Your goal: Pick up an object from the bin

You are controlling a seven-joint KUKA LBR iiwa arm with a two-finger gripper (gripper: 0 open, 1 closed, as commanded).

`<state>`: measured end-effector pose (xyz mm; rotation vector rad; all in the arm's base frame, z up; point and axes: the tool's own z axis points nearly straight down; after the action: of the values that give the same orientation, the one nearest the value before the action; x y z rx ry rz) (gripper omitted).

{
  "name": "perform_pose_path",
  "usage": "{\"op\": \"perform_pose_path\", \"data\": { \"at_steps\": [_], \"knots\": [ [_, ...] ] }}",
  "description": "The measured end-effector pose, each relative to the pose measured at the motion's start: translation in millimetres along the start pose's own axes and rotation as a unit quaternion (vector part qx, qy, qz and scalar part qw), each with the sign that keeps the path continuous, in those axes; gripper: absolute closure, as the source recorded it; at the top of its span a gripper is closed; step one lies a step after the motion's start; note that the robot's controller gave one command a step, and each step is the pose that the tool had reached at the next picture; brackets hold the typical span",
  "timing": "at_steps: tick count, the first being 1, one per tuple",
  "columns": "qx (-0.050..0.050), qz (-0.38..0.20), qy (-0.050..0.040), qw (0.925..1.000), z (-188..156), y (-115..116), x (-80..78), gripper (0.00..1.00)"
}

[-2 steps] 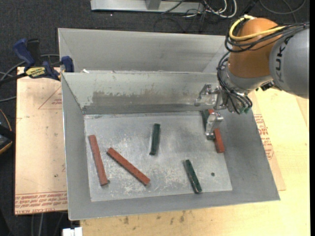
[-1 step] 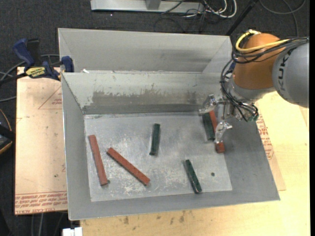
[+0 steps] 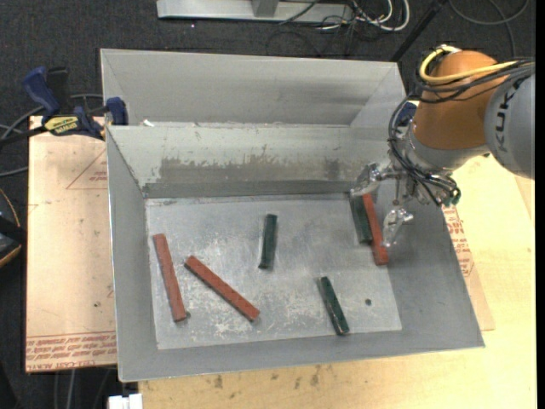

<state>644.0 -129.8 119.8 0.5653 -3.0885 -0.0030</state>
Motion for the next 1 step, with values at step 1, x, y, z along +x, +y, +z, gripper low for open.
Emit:
{"op": "perform_pose_path", "data": {
  "at_steps": [1],
  "knots": [
    [0.001, -0.036, -0.0020, 0.9994, -8.5, -2.4, -0.4, 0.00]
  ]
}}
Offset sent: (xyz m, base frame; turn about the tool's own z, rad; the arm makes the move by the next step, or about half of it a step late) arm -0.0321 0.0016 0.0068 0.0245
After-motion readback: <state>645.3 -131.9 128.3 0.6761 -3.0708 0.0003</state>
